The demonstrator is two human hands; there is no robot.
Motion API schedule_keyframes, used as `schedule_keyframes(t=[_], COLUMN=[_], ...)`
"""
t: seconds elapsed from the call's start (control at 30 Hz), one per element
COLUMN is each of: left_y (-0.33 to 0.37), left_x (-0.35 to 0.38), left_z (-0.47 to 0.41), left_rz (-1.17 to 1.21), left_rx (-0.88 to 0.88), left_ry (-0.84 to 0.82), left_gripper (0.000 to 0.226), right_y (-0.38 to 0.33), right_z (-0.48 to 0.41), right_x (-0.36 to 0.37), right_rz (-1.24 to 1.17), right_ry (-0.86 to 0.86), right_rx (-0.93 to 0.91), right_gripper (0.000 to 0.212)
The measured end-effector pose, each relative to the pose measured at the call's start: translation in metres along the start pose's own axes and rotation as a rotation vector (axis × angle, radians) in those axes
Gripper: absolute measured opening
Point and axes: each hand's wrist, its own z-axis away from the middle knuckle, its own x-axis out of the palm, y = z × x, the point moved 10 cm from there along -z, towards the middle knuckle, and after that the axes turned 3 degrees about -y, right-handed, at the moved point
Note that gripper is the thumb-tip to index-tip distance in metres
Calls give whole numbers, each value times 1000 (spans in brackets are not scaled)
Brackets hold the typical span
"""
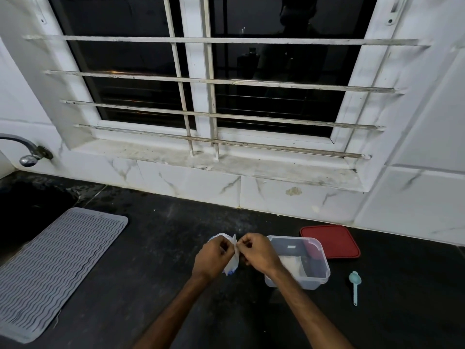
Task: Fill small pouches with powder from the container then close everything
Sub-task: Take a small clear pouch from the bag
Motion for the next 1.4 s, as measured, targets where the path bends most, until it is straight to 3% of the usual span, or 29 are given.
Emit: schedule_keyframes(t=[0.2,0.43,0.63,0.77,0.9,0.97,1.07,1.1,1.17,1.27,1.4], left_y=[-7,-2,13,28,38,40,36,35,38,42,44], left_x=[-9,7,10,23,30,33,51,56,62,51,42], left_z=[1,6,12,22,32,35,33,31,27,24,24], left_rz=[-162,4,10,244,366,375,229,165,118,87,100], left_rx=[-69,34,128,190,217,215,220,217,190,149,128], left_ry=[97,104,97,25,-11,-67,-192,-194,-138,45,154], left_gripper=[15,11,14,23,7,27,93,103,87,29,17], right_y=[-6,-39,-14,-18,-15,-14,-16,-18,-25,-35,-35], right_z=[2,19,20,22,24,24,26,26,29,35,38], right_x=[-25,2,-15,-22,-38,-41,-42,-41,-33,-21,-24], right_rz=[380,469,535,562,569,571,662,707,748,728,747], right_ry=[138,-8,69,109,132,80,1,-17,-73,-102,-52], right_rx=[-16,-341,-77,12,54,56,74,70,47,18,35], right_gripper=[13,15,30,25,24,26,36,36,31,32,34])
